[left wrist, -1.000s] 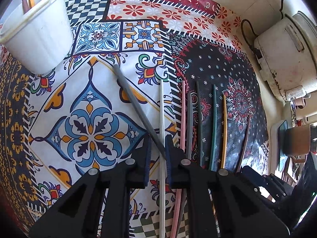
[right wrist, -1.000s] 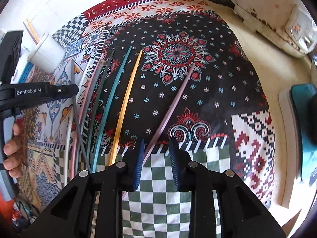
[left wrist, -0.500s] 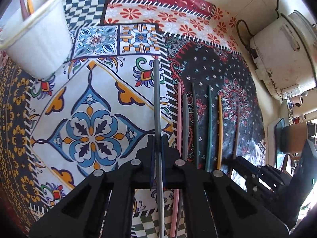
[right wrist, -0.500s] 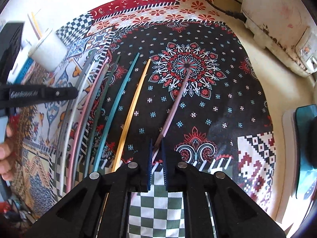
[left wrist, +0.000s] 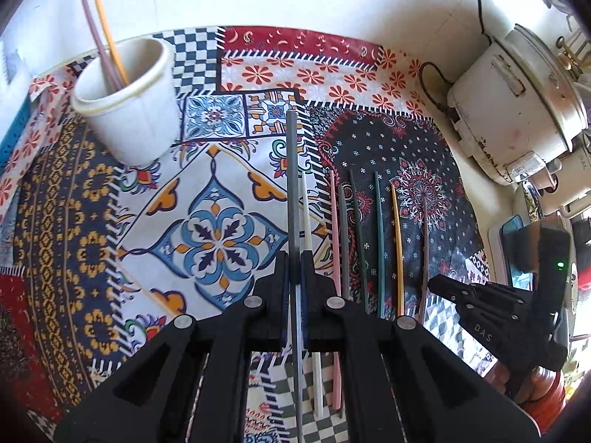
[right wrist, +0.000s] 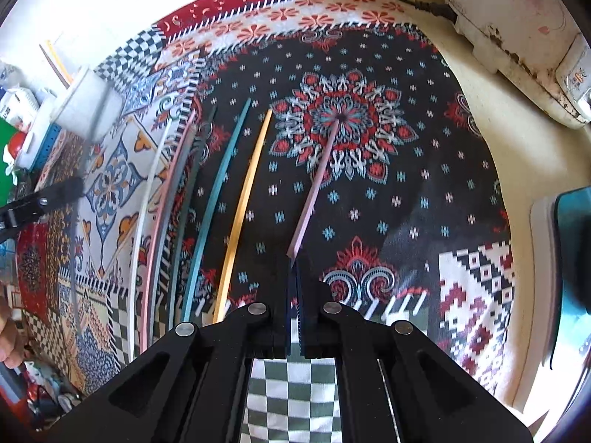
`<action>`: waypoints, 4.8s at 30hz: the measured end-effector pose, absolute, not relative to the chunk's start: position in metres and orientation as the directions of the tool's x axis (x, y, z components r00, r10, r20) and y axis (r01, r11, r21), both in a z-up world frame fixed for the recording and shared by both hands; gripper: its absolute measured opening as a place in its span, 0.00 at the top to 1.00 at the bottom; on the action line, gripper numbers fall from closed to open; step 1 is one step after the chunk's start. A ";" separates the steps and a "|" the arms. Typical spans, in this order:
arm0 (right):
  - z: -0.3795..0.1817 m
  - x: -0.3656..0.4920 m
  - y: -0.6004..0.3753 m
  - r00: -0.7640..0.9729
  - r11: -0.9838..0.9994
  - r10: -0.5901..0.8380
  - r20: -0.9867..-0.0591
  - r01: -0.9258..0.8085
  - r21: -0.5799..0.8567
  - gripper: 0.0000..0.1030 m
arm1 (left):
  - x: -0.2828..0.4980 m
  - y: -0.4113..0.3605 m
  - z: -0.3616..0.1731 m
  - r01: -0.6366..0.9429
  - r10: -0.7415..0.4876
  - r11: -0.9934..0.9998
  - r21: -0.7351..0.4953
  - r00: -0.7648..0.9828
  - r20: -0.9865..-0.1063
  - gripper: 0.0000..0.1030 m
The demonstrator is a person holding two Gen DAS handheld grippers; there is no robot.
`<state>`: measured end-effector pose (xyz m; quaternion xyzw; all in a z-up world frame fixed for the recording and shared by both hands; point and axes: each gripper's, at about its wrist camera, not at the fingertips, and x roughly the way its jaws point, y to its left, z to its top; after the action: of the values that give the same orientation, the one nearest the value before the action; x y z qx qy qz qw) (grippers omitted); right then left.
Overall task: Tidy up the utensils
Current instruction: 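Grasp a pink chopstick with the right tool while the left tool grasps a grey chopstick, then lift both held chopsticks upright and carry them toward the white cup, then lower the held chopsticks into the white cup with both tools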
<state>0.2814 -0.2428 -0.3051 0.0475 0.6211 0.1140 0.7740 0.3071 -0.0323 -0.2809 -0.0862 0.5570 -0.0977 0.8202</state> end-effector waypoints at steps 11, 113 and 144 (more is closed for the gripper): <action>-0.311 0.276 -0.244 0.181 0.968 0.234 -0.955 -0.133 0.212 0.77 | 0.282 -0.019 -0.266 0.030 -0.249 0.965 -0.259 0.403 -0.881 0.97; -0.088 0.379 -0.084 0.545 0.747 0.609 -0.576 -0.639 0.185 0.95 | 0.349 0.120 -0.117 -0.203 -0.021 0.934 -0.296 0.793 -0.609 0.97; -0.161 0.440 -0.017 0.330 0.658 0.622 -0.710 -0.712 0.246 0.95 | 0.431 0.141 -0.218 -0.323 0.140 0.918 -0.228 0.806 -0.576 0.97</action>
<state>0.4401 -0.0174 -0.1615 -0.0550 0.4087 0.4098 0.8136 0.4307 0.1414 -0.2175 -0.1596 0.2861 0.1237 0.9367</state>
